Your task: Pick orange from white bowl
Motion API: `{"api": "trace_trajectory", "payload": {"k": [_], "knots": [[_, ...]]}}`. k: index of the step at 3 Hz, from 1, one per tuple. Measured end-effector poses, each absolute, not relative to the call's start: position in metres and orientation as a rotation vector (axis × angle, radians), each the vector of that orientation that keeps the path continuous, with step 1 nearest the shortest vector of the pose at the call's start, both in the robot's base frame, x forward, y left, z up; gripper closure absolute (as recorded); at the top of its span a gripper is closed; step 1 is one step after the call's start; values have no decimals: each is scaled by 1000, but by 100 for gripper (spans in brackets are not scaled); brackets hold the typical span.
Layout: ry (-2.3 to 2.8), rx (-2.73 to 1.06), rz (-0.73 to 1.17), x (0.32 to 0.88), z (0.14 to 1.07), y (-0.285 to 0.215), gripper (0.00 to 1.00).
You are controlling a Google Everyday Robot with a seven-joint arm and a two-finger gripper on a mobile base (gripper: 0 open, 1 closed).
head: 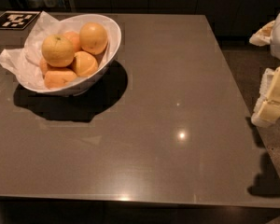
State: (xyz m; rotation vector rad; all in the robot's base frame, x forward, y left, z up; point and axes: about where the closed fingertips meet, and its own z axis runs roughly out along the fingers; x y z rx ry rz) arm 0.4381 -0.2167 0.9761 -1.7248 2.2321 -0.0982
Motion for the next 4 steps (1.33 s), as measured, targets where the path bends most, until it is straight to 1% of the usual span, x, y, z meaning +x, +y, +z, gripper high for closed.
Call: {"api": "trace_trajectory", "payload": {"k": [1, 2, 3, 4], "knots": [[2233, -1727, -111, 440, 981, -212, 0], [2203, -1824, -136, 451, 986, -189, 0], [2133, -1936, -157, 474, 988, -153, 0], [2132, -1935, -157, 474, 989, -153, 0]]}}
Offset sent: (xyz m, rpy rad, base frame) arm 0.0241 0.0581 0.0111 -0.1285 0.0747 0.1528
